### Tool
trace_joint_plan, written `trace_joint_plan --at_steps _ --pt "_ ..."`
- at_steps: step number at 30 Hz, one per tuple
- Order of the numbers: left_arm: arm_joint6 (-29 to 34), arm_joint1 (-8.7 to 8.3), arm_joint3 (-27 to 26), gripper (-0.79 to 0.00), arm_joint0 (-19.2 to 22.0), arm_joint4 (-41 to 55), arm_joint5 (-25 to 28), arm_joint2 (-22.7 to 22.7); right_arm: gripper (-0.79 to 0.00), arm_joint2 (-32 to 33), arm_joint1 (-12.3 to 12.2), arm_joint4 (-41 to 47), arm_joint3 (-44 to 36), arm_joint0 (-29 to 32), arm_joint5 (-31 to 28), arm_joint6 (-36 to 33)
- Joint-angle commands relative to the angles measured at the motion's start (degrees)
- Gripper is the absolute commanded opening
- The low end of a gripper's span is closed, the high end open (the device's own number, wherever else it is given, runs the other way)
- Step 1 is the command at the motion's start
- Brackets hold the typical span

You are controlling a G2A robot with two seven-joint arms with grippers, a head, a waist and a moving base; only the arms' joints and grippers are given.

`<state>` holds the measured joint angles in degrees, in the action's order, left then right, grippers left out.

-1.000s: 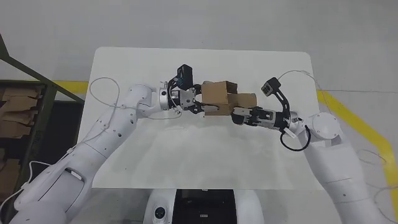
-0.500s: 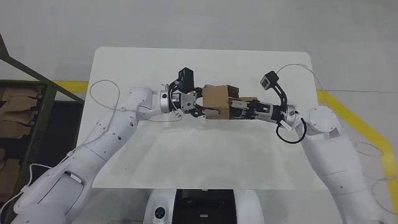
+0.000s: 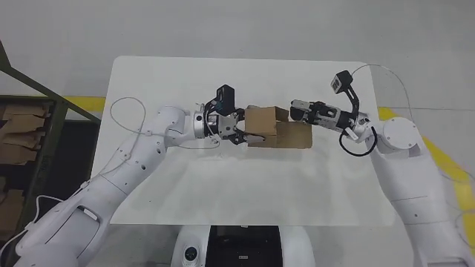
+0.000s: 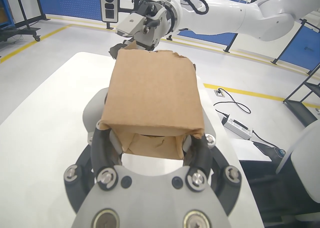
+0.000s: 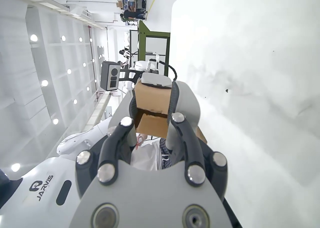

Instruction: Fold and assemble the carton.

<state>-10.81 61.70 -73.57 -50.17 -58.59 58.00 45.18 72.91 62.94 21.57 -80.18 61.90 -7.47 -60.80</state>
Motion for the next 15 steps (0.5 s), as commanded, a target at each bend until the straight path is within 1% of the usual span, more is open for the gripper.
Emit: trace_joint_plan --at_steps 1,4,9,15 --pt "0.1 -0.03 0.12 -0.259 0.21 0.25 0.0 -0.22 -0.554 -1.3 0.19 0.55 0.01 -0.86 -0.11 -1.58" --pt "0.0 -0.07 0.4 -0.262 0.56 0.63 0.0 -0.26 -0.557 -2.79 0.35 0.88 -0.24 -1.29 -0.38 -3.47" --pt "0.07 -0.06 0.92 -0.262 0.82 0.71 0.0 -0.39 -0.554 -4.0 0.45 2.86 -1.99 -0.23 -0.93 -5.56" --pt "-0.05 0.01 1.05 -0.274 1.0 0.96 0.0 -0.64 -0.551 -3.02 0.16 4.0 -2.89 1.29 -1.5 -5.27"
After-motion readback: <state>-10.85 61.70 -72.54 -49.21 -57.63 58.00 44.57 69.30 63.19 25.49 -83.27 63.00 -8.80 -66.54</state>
